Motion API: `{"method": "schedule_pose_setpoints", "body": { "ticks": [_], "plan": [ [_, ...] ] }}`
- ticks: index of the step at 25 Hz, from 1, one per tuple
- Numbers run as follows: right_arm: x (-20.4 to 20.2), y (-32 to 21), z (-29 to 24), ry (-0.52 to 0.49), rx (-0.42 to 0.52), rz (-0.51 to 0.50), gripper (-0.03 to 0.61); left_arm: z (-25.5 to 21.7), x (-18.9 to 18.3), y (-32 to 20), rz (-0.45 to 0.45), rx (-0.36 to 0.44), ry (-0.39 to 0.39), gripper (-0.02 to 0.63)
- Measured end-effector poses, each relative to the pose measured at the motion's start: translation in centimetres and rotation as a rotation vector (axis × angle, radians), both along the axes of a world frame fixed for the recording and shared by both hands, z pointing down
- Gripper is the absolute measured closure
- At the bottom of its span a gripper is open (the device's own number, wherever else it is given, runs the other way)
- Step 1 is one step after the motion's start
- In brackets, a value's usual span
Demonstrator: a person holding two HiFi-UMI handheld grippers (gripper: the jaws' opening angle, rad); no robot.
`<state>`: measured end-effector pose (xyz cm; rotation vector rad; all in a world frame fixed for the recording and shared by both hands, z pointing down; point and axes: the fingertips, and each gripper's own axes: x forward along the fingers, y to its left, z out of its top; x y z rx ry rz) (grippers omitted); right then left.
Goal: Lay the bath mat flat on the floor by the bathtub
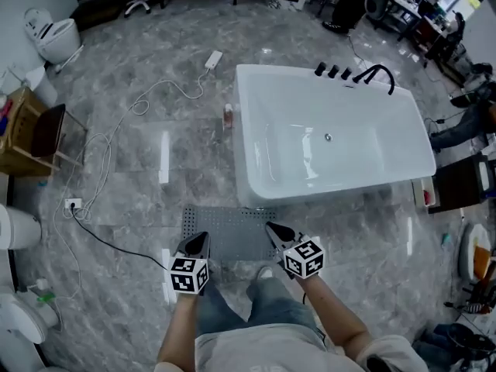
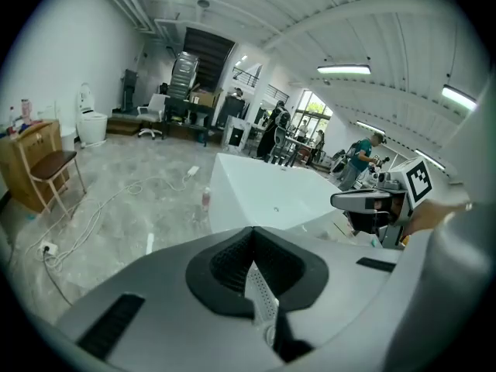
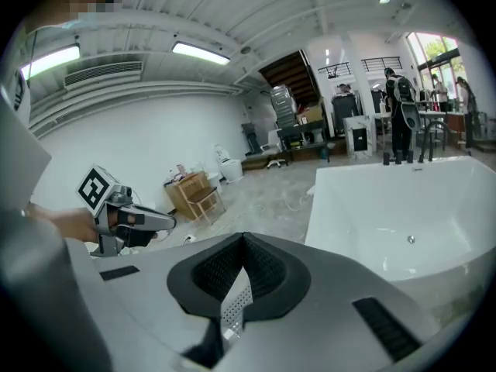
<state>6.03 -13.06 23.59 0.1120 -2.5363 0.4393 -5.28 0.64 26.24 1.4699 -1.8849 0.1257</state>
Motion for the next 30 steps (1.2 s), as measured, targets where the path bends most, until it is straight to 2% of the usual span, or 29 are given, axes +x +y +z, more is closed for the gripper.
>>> {"method": "schedule_pose_setpoints", "body": {
  "ticks": [7, 14, 22, 30],
  "plan": [
    [1.5, -0.7, -11.5, -0.099, 0.075, 0.029, 0.552, -11.3, 0.7, -1.0, 0.040, 0.118, -0.082, 0.597],
    [3.4, -0.6, -19.6, -0.197, 0.152, 0.067, 0.552, -19.5, 2.6, -1.7, 0.168, 0.207, -0.206, 0.597],
    [5.6, 0.8, -26.2, -0.273, 0.197, 0.095, 0.552, -26.7, 3.1, 0.2, 0.147, 0.308, -0.265, 0.597],
    [5.3, 1.9, -29.7, -0.326, 0.271, 0.090, 0.551, -31.4, 3.7, 0.2, 0.163, 0.404, -0.318, 0.597]
  ]
}}
